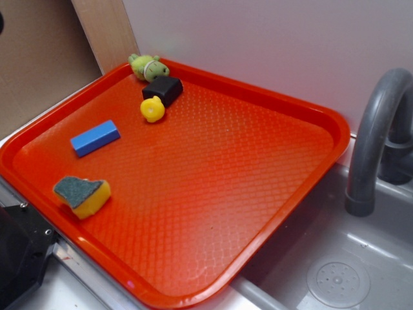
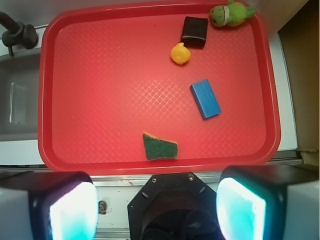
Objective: Grab the yellow duck.
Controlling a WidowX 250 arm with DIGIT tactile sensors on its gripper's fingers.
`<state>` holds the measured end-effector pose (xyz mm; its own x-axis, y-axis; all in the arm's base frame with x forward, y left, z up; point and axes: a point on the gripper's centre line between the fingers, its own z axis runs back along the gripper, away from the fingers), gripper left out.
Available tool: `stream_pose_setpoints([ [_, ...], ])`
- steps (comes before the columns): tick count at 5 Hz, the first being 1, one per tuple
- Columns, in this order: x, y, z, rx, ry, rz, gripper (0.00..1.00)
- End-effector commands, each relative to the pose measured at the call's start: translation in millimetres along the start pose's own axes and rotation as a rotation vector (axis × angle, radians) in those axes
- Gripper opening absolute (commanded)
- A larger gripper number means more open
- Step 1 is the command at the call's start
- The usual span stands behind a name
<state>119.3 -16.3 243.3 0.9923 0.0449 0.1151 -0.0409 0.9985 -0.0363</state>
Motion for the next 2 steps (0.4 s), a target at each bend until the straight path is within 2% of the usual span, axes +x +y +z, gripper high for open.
stream_pose_setpoints([
  [1,0,0,0,0.000,0.000,0.000,1.00],
  [2,26,4,-3,-0.004,-0.007,0.105,1.00],
])
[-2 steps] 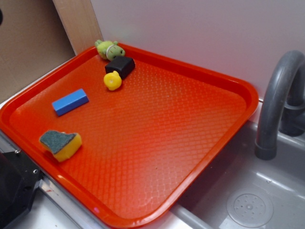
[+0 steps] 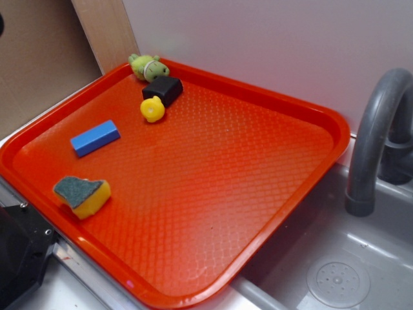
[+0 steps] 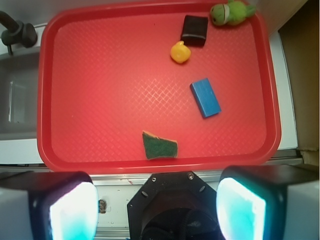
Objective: Grab the yellow duck.
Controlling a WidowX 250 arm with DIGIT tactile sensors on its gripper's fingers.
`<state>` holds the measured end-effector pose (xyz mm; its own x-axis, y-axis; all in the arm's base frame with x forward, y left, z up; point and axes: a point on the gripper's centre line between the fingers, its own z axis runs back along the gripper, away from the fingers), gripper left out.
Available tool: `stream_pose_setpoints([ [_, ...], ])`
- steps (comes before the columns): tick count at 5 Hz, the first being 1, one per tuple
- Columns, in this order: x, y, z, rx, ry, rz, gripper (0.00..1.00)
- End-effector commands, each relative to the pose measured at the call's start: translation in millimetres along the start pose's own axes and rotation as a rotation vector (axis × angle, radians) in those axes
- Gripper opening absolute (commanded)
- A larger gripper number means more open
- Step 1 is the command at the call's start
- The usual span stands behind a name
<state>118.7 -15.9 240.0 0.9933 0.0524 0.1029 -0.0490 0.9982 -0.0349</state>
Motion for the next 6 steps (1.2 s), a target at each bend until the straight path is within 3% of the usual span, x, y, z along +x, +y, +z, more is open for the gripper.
stream_pose_setpoints([
  [1,49,7,0,0.032,-0.042,0.163,1.00],
  [2,76,30,-11,0.060,-0.070,0.231,1.00],
  [3,100,46,-40,0.138,-0.105,0.287,1.00],
  [5,121,54,-93,0.196,-0.125,0.311,1.00],
  [6,136,55,-132,0.243,-0.106,0.286,1.00],
])
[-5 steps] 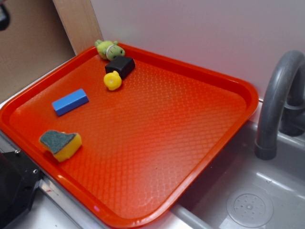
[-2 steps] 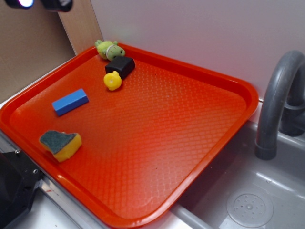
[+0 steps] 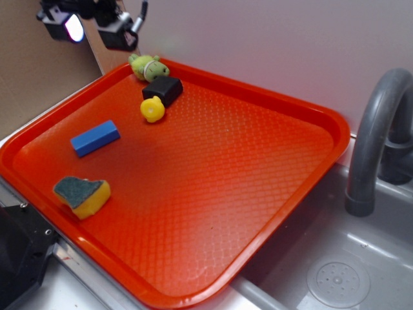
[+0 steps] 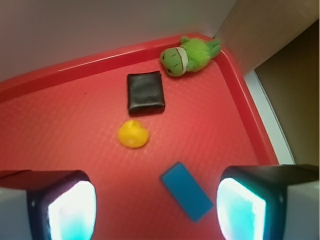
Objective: Grab the yellow duck.
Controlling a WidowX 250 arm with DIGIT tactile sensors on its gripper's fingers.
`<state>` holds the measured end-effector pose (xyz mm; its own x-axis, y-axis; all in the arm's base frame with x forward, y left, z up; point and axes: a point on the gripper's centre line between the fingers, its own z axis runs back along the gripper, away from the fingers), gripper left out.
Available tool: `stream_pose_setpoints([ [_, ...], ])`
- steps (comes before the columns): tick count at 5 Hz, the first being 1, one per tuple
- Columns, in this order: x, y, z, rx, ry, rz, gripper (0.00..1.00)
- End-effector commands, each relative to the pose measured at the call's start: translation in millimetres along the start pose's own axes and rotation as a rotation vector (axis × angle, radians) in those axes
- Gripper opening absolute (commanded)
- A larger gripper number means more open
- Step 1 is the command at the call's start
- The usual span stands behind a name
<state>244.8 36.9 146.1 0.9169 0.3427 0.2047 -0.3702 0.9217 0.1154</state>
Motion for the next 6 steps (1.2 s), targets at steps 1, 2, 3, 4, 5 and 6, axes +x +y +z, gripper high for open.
stream_pose_setpoints([
  [1,23,-15,-55,0.079,-0.007,-0.016,1.00],
  [2,32,-27,-83,0.070,0.031,-0.044,1.00],
  [3,28,-39,-99,0.053,0.058,-0.075,1.00],
  [4,28,-47,-107,0.003,0.079,-0.115,1.00],
  [5,24,-43,-111,-0.002,0.086,-0.123,0.00],
  [6,23,-40,-105,0.002,0.095,-0.113,0.00],
])
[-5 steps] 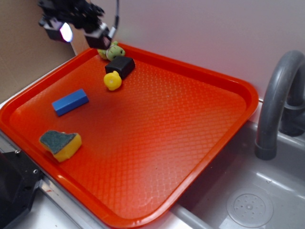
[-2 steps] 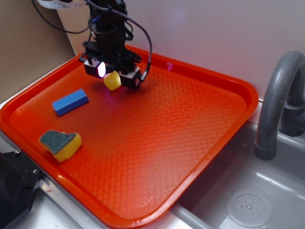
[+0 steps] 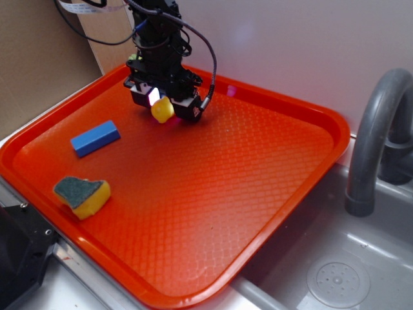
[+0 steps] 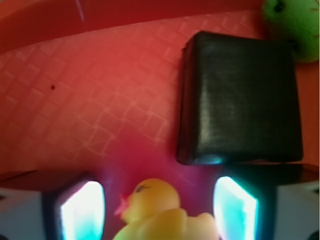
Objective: Grab the yellow duck.
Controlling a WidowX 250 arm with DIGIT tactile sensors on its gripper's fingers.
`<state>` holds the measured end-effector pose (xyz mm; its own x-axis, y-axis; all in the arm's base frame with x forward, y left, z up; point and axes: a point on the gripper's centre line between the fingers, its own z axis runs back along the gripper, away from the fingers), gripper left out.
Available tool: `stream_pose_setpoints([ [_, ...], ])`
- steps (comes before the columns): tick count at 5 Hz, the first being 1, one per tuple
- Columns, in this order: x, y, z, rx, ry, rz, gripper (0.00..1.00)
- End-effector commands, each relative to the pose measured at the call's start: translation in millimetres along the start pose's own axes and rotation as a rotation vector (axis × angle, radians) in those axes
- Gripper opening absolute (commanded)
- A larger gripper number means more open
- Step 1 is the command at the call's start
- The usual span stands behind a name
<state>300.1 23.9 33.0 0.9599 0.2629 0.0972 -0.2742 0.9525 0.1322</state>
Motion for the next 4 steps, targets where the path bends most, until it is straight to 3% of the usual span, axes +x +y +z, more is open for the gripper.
stream_pose_setpoints([
  [1,-6,11,29,0.003,0.002,-0.012,0.00],
  [2,-16,19,80,0.063,-0.010,0.044,0.00],
  [4,-43,33,162,-0.086,0.001,0.056,0.00],
])
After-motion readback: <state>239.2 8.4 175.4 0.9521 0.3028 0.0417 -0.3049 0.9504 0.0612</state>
